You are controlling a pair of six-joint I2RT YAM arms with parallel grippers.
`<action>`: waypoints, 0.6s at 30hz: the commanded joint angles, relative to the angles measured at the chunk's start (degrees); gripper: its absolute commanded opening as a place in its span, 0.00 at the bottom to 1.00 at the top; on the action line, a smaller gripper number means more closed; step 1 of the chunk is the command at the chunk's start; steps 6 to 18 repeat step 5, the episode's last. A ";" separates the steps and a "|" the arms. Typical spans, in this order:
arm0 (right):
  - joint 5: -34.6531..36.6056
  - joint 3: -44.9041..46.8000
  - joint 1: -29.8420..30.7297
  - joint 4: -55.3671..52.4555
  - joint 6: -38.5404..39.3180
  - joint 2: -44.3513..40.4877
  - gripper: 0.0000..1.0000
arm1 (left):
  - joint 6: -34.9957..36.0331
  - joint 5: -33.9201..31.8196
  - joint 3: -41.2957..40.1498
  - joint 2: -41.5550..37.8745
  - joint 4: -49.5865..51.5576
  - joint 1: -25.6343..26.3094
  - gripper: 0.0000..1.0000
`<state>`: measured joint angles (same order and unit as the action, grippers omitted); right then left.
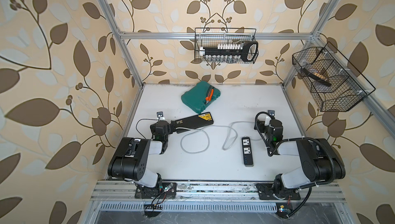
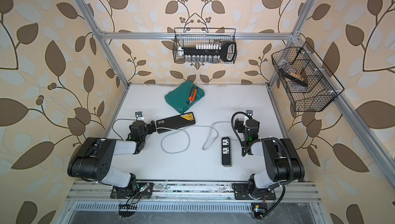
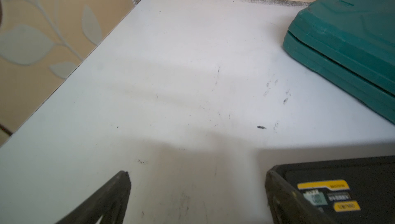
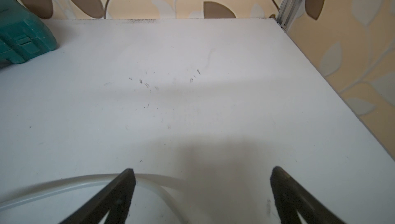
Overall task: Unwrap the cord wrapped around the power strip
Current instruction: Reset both arms
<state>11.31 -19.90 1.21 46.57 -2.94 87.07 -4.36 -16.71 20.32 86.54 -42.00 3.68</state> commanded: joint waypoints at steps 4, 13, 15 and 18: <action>-0.60 -0.93 -0.16 1.04 -0.14 -0.84 0.99 | 0.49 -0.70 1.54 -0.41 -1.24 -0.12 0.99; -0.57 -0.74 -0.12 1.22 -0.14 -0.91 0.99 | 0.44 -0.67 1.05 -0.79 -1.76 -0.16 0.99; -0.57 -0.74 -0.12 1.22 -0.14 -0.91 0.99 | 0.44 -0.67 1.05 -0.79 -1.76 -0.16 0.99; -0.57 -0.74 -0.12 1.22 -0.14 -0.91 0.99 | 0.44 -0.67 1.05 -0.79 -1.76 -0.16 0.99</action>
